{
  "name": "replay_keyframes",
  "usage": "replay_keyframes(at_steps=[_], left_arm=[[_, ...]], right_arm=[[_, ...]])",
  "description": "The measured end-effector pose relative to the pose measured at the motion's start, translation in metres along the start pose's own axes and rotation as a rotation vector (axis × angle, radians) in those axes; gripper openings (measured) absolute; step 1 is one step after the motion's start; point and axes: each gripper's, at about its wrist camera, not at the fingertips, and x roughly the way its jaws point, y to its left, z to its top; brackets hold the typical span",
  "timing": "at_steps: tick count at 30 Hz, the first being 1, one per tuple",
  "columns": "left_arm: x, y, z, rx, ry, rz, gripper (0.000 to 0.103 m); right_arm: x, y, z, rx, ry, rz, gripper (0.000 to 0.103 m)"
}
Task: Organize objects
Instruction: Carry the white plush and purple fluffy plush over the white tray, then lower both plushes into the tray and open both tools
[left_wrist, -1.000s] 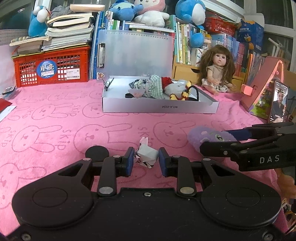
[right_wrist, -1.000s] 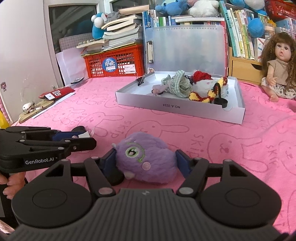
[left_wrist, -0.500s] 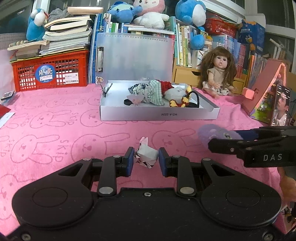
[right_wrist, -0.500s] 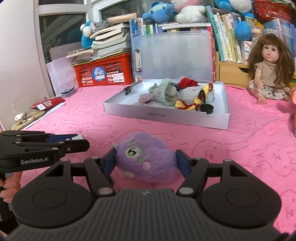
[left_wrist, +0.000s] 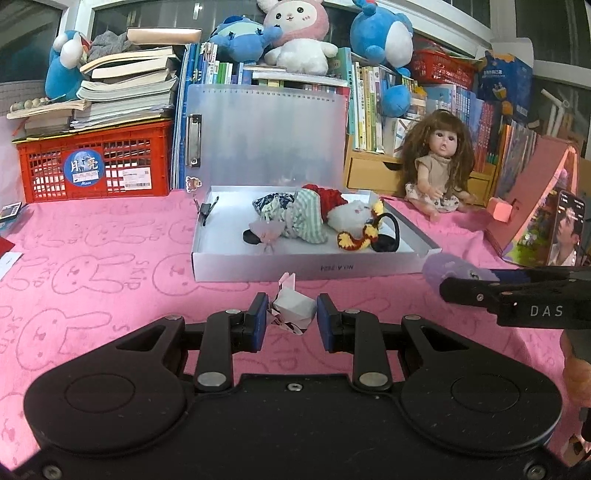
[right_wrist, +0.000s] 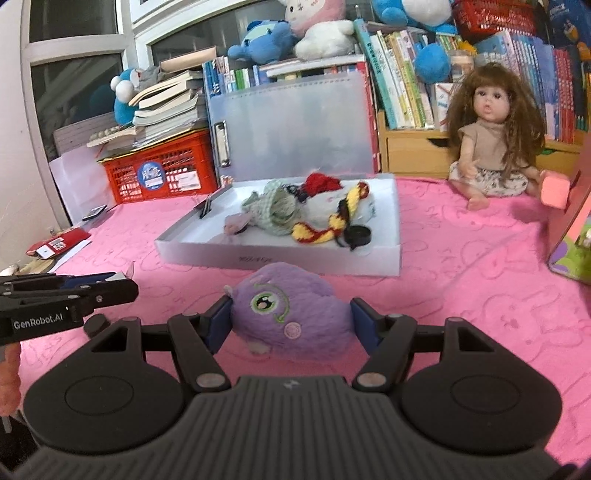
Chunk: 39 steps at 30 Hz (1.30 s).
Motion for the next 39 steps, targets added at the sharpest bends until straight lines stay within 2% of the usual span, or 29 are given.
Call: replay_keyframes(at_steps=[9, 18, 26, 33, 39], left_arm=[[0.016, 0.003, 0.022, -0.018, -0.019, -0.004, 0.027], [0.047, 0.008, 0.048, -0.051, -0.021, 0.004, 0.027], [0.078, 0.005, 0.061, -0.046, 0.01, 0.015, 0.027], [0.104, 0.008, 0.07, -0.062, 0.035, 0.023, 0.027], [0.134, 0.007, 0.069, -0.114, 0.09, -0.013, 0.027]], right_arm=[[0.005, -0.015, 0.023, 0.001, -0.034, -0.068, 0.07], [0.035, -0.017, 0.046, -0.04, -0.038, -0.11, 0.07], [0.056, -0.023, 0.057, -0.064, -0.02, -0.147, 0.07], [0.073, -0.033, 0.061, -0.035, 0.004, -0.155, 0.07], [0.095, -0.044, 0.07, 0.0, 0.054, -0.133, 0.07]])
